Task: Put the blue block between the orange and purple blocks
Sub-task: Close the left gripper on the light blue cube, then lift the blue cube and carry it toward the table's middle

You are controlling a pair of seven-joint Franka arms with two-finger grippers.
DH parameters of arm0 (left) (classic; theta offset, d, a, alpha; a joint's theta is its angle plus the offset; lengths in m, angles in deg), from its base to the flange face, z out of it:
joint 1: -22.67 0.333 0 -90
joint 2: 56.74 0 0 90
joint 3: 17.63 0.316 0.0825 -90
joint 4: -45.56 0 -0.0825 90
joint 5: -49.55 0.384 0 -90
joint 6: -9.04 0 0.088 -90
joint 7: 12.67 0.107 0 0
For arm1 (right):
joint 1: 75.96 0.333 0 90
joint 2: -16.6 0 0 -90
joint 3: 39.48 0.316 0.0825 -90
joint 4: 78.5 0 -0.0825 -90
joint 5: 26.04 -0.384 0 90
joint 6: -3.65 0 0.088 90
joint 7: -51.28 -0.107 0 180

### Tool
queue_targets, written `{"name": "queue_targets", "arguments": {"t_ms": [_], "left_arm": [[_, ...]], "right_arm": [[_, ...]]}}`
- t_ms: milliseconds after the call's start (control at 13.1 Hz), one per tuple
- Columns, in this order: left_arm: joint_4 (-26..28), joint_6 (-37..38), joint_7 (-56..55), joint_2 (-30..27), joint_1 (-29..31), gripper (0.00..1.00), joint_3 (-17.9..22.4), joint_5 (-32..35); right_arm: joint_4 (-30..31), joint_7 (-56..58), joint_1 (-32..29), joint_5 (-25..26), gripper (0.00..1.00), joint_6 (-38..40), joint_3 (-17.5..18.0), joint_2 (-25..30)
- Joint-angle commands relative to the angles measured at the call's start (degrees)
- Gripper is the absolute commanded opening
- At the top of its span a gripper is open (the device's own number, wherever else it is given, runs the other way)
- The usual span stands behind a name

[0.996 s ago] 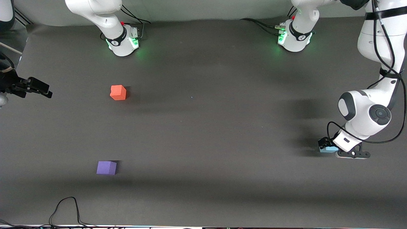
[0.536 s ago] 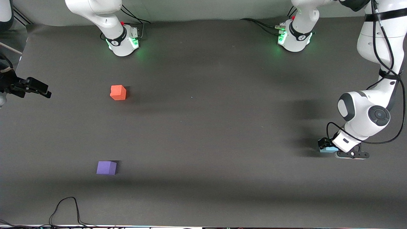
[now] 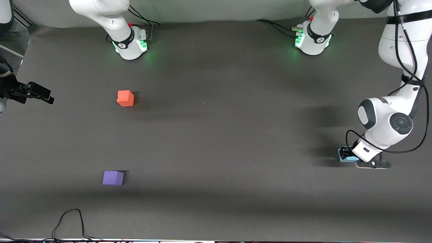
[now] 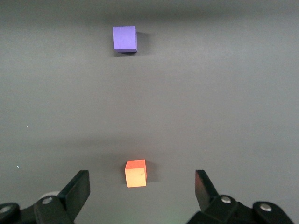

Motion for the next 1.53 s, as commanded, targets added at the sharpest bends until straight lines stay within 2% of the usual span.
{"name": "queue_targets", "arguments": {"t_ms": [0, 77, 230, 536, 689, 919, 1226, 1455], "left_arm": [[-1.0, 0.7, -1.4, -0.3, -0.5, 0.56, 0.2, -0.6], [-1.5, 2.4, -1.4, -0.9, -0.4, 0.56, 0.1, -0.6], [-6.0, 12.1, -1.4, -2.6, -0.4, 0.56, 0.2, -0.5], [-18.6, 35.2, -1.4, -5.9, -0.3, 0.56, 0.2, -0.5], [-24.5, 44.1, -2.7, -6.7, -0.8, 0.56, 0.0, -0.6], [-26.2, 48.6, -10.4, -9.5, -5.1, 0.56, -1.0, -0.6], [-27.6, 51.0, -30.3, -10.5, -19.2, 0.56, -1.4, -0.6], [-30.0, 50.1, -47.0, -7.7, -31.5, 0.57, -1.5, -0.2]], "right_arm": [[-0.3, 0.3, 0.0, 0.1, 1.00, 0.9, -0.1, 0.2], [-0.4, 0.3, 0.1, 0.1, 1.00, 0.9, -0.1, 0.2], [-0.4, 0.3, 0.2, 0.1, 1.00, 0.9, 0.0, 0.2], [-0.4, 0.2, 0.2, 0.0, 1.00, 0.9, 0.0, 0.2], [-0.6, 0.2, 0.3, 0.0, 1.00, 0.9, 0.1, 0.2], [-0.6, 0.3, 0.2, 0.1, 1.00, 0.7, 0.0, 0.1], [-0.7, 0.4, 0.1, 0.2, 1.00, 0.2, 0.0, -0.1], [-0.7, 0.4, -0.1, -0.1, 1.00, -0.1, -0.2, -0.2]]}}
